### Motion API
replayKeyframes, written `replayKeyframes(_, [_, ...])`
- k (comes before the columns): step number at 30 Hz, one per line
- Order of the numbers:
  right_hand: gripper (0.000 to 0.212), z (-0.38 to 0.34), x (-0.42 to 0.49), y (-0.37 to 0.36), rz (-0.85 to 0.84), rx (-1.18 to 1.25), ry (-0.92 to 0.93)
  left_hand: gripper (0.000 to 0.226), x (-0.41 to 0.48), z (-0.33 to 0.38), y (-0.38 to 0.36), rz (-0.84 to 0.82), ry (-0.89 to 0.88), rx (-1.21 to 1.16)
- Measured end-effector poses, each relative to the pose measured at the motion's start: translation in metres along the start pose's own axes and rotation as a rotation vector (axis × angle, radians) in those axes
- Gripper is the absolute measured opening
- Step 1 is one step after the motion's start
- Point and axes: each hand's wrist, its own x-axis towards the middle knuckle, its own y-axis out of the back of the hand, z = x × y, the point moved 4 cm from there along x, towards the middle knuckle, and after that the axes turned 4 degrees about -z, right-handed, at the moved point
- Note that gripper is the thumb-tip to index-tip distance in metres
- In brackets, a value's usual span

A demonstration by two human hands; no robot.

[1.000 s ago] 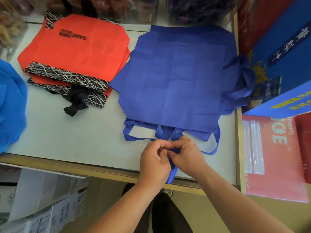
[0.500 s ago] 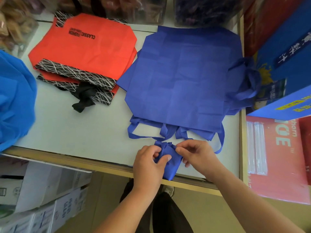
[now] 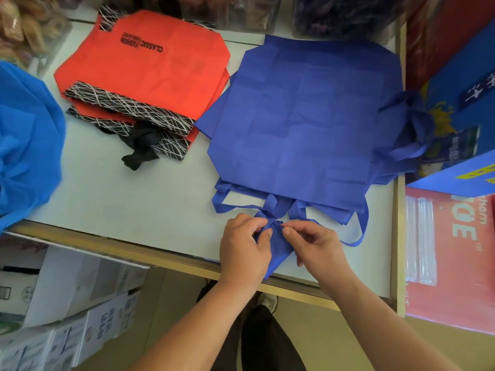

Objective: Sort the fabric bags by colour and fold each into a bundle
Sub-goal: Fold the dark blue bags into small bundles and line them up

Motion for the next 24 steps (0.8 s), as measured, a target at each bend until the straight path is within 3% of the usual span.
replayKeyframes(11, [0.028, 0.0, 0.018, -0.017, 0.057, -0.12, 0.02, 0.008, 0.003, -0.011, -0.01, -0.081, 0.079, -0.22])
replayKeyframes(16, [0.021, 0.004, 0.021, -0.015, 0.064, -0.176, -0.001, 0.021, 0.004, -0.017, -0.01, -0.204, 0.062, -0.197])
replayKeyframes(20, [0.016, -0.002, 0.015, -0.009, -0.047, -0.046, -0.054, 0.037, 0.001, -0.025, -0.003, -0.326, 0.013, -0.151])
replayKeyframes(24, [0.017, -0.006, 0.016, 0.003, -0.172, -0.052, -0.102, 0.033, 0.003, -0.028, -0.004, -0.274, -0.01, -0.12])
